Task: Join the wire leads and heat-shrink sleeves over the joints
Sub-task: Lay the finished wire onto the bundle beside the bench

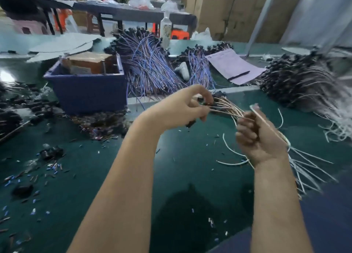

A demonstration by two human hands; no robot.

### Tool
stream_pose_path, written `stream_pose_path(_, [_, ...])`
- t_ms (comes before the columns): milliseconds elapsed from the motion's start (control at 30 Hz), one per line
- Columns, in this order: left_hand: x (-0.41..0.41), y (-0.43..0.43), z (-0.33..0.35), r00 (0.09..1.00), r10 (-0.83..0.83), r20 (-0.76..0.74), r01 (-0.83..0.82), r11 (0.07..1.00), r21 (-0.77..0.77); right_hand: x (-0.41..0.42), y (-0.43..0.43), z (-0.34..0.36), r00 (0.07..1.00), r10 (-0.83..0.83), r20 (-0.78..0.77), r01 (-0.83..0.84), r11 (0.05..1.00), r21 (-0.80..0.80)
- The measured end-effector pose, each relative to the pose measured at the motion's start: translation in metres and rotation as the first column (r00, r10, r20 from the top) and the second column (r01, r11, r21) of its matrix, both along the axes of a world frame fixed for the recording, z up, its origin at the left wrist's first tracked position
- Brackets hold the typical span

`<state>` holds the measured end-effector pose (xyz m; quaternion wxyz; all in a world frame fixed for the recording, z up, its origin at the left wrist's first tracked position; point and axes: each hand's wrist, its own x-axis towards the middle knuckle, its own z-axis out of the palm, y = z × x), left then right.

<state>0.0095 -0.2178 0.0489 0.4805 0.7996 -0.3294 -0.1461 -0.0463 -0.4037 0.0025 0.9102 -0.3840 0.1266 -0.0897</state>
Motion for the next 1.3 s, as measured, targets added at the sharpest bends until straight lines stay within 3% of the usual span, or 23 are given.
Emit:
stream_pose_path(100, [0.015,-0.038,-0.005,0.973,0.112,0.202,-0.135,0.985,0.106,-0.018,-0.022,-0.007,0.983,-0.177,0.048,0.161,0.958,0.238])
stream_pose_path(200, [0.032,-0.072,-0.015,0.874,0.329,0.356,-0.364,0.931,0.033,-0.026,-0.038,-0.017,0.912,-0.41,0.0,0.357,0.792,0.496])
stream_pose_path(267, [0.041,-0.094,-0.027,0.821,0.456,0.343,-0.471,0.881,-0.044,-0.027,-0.044,-0.024,0.896,-0.444,-0.028,0.368,0.704,0.607])
stream_pose_path(333, [0.047,-0.118,-0.042,0.78,0.544,0.309,-0.551,0.831,-0.071,-0.026,-0.042,-0.031,0.931,-0.364,-0.037,0.3,0.704,0.644])
stream_pose_path(467, [0.053,-0.161,-0.072,0.845,0.477,0.24,-0.497,0.868,0.024,-0.01,-0.035,-0.039,0.937,-0.347,-0.031,0.278,0.691,0.667])
stream_pose_path(567, [0.055,-0.175,-0.095,0.912,0.376,0.164,-0.404,0.892,0.204,0.005,-0.027,-0.043,0.933,-0.346,-0.101,0.343,0.764,0.546])
stream_pose_path(633, [0.055,-0.175,-0.107,0.914,0.382,0.133,-0.402,0.893,0.2,0.008,-0.022,-0.045,0.942,-0.311,-0.129,0.334,0.816,0.472])
stream_pose_path(733, [0.058,-0.163,-0.106,0.882,0.469,0.04,-0.47,0.882,0.029,0.011,-0.013,-0.043,0.95,-0.278,-0.142,0.312,0.87,0.382])
stream_pose_path(800, [0.062,-0.15,-0.096,0.854,0.493,-0.165,-0.512,0.854,-0.094,0.013,-0.005,-0.037,0.962,-0.225,-0.152,0.261,0.921,0.29])
stream_pose_path(900, [0.059,-0.121,-0.072,0.778,0.366,-0.51,-0.565,0.763,-0.314,0.018,0.017,-0.024,0.982,-0.106,-0.156,0.12,0.989,0.084])
stream_pose_path(967, [0.053,-0.092,-0.056,0.763,0.337,-0.552,-0.596,0.698,-0.398,0.025,0.038,-0.016,0.992,-0.034,-0.125,0.025,0.997,-0.067])
stream_pose_path(1133, [0.038,-0.007,-0.037,0.693,0.393,-0.604,-0.715,0.475,-0.512,0.045,0.105,-0.004,0.996,0.047,-0.072,-0.074,0.893,-0.445])
stream_pose_path(1233, [0.03,0.051,-0.033,0.577,0.522,-0.628,-0.808,0.251,-0.533,0.053,0.155,-0.005,0.986,0.157,-0.057,-0.158,0.758,-0.633])
stream_pose_path(1300, [0.024,0.093,-0.033,0.478,0.591,-0.65,-0.84,0.091,-0.534,0.056,0.194,-0.01,0.966,0.248,-0.069,-0.212,0.613,-0.761])
